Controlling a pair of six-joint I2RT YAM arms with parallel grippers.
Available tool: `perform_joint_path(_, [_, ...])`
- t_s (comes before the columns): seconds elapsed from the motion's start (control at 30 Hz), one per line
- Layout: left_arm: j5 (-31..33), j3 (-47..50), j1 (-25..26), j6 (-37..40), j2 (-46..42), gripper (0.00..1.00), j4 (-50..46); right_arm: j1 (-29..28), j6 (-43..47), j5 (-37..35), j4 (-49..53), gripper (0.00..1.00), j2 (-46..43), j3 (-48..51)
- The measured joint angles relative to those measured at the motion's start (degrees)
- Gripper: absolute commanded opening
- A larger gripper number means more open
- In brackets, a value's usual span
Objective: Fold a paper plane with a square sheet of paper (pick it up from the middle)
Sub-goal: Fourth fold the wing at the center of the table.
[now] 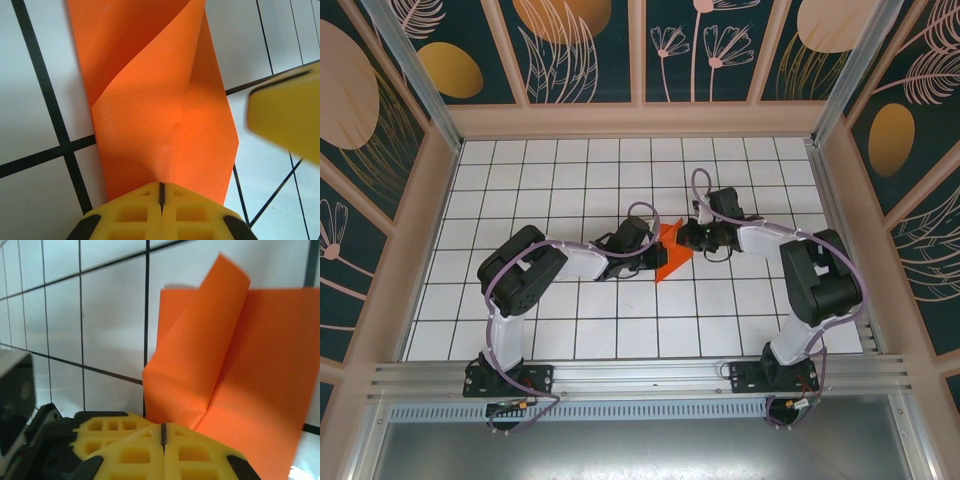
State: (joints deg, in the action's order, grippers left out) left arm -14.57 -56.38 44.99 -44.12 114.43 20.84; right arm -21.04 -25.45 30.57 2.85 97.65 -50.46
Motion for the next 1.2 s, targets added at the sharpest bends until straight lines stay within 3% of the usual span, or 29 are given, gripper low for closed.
perform_joint_path(0.43, [-0.2,0.0,-0.1,0.0,0.0,0.00,-0.1,-0.8,1.6,2.7,-1.9,0.00,7.2,-0.4])
perform_joint_path(0.97, [-0.4,0.1,-0.1,0.3,0.0,0.00,-0.1,-0.6,1.6,2.5,-4.7,0.00,4.4,-0.3])
perform_joint_path(1.2, [-0.4,0.1,-0.1,0.4,0.0,0.00,-0.1,-1.2,1.6,2.5,-5.3,0.00,7.8,-1.2])
